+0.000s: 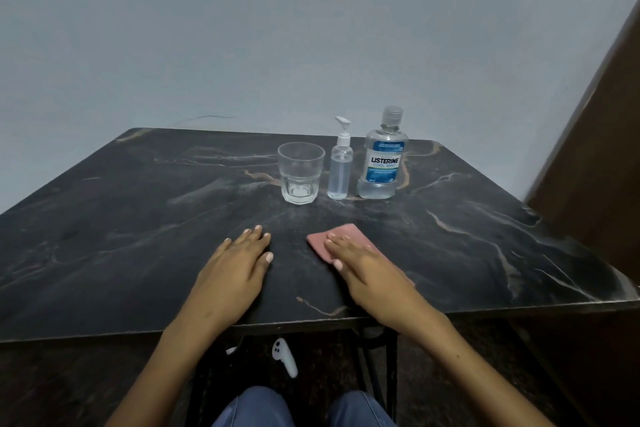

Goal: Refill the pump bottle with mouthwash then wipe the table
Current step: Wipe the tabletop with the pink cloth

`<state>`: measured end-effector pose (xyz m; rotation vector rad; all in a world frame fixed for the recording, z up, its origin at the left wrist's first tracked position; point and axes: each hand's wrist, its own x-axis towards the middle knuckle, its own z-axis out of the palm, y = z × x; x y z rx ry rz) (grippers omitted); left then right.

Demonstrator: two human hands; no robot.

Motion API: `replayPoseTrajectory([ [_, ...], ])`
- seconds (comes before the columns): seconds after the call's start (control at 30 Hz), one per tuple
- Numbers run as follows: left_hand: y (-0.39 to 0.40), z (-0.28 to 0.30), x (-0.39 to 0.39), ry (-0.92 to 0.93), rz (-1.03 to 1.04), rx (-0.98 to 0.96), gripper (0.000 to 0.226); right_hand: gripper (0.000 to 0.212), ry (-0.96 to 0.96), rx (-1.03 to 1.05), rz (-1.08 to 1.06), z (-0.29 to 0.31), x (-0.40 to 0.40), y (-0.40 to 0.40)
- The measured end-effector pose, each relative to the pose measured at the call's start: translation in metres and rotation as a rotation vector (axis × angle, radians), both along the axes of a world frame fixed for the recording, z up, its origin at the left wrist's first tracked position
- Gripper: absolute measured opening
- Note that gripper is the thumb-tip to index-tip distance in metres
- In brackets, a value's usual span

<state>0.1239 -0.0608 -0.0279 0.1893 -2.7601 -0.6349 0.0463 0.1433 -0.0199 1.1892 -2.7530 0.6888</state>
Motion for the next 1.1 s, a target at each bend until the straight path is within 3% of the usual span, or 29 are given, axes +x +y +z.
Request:
replayPoseTrajectory([
  [0.27,-0.019,0.006,0.009,-0.054,0.001,-0.024,0.047,0.038,-0.025,0.062,0.024,0.012,-0.029,-0.056],
  [0.57,-0.050,0.002,0.026,0.035,0.112,0.025,0.042,0.047,0.044,0.070,0.294,-0.001,-0.005,-0.081],
  [0.77,-0.050,0.002,0.027,0.066,0.115,0.047,0.040,0.053,0.093,0.303,0.200,0.008,-0.029,-0.121],
  [1.0,-0.050,0.002,0.029,0.095,0.106,0.073,0.040,0.045,-0.002,0.120,0.264,0.013,-0.012,-0.127],
  [1.1,-0.051,0.000,0.029,0.105,0.115,0.088,0.042,0.045,0.046,0.078,0.328,0.004,0.002,-0.110],
])
